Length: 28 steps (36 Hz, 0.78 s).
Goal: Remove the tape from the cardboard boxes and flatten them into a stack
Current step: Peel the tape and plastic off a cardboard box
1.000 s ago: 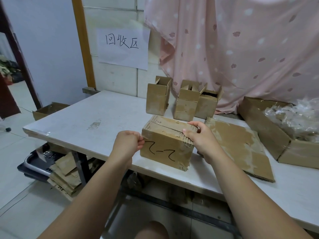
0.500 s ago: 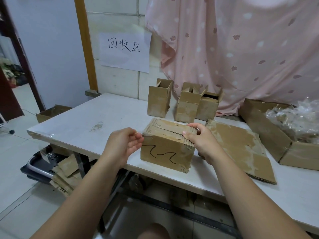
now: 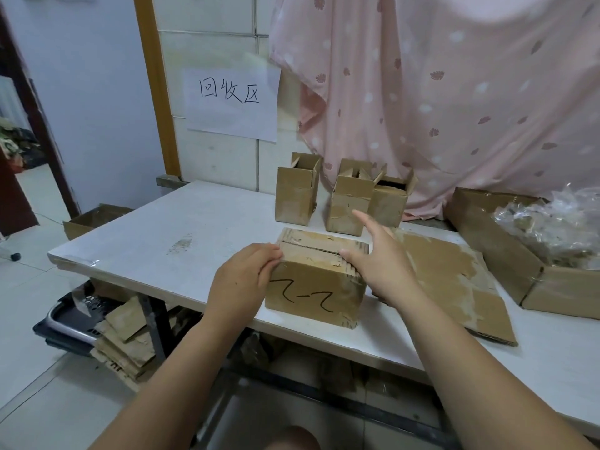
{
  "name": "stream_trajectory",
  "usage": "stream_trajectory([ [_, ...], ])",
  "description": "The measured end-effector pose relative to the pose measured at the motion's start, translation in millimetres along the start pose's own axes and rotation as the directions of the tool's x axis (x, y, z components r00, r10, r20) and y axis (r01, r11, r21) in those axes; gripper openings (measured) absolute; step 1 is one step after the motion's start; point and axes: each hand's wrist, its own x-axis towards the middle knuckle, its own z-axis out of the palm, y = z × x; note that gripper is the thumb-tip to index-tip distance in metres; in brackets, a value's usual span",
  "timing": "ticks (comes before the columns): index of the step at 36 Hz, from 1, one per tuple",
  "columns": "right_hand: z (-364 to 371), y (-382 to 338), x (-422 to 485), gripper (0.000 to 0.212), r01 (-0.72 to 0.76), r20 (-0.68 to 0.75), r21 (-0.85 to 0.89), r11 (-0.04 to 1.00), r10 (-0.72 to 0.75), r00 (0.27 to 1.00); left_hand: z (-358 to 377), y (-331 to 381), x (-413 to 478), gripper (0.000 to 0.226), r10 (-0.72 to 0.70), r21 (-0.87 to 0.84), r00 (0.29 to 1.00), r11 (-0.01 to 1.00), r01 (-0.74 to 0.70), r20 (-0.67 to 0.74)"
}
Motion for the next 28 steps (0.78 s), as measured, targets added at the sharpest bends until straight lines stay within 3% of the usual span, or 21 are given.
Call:
stream_trajectory([
  [2,1.5,-12.5,-10.3,0.053,0.167,-0.091,-0.265,0.95,-0.197,0.976,1.6,4.1,-0.1,0.02,-0.002,0.012,1.0,1.0,0.002,0.005],
  [4,10.2,-21.6,-18.5,0.042,0.287,-0.051,-0.361,0.887,-0.326,0.944,4.1,9.4,0.8,0.019,-0.011,0.002,1.0,1.0,0.011,-0.011],
  [8,32.1,-17.3,-24.6,0.039,0.374,0.089,-0.382,0.845,-0.369,0.925,4.0,15.0,1.7,0.015,-0.118,-0.085,0.993,0.99,0.116,-0.023],
  [16,38.0,1.7,-21.9,0.045,0.433,-0.025,-0.314,0.845,-0.463,0.886,-2.4,16.5,4.6,0.021,-0.289,-0.237,0.957,0.93,0.282,0.006],
  [23,38.5,3.9,-21.1,0.043,0.466,-0.008,-0.307,0.83,-0.492,0.871,-0.2,15.4,16.9,0.023,-0.49,-0.483,0.865,0.736,0.475,0.104],
  [25,38.9,4.1,-21.2,0.042,0.469,-0.012,-0.304,0.829,-0.495,0.869,-0.4,15.1,20.6,0.021,-0.511,-0.524,0.85,0.692,0.496,0.129],
  [28,39.9,3.1,-22.3,0.041,0.47,-0.014,-0.314,0.825,-0.499,0.866,-4.1,15.5,27.5,0.014,-0.49,-0.504,0.858,0.707,0.496,0.157],
])
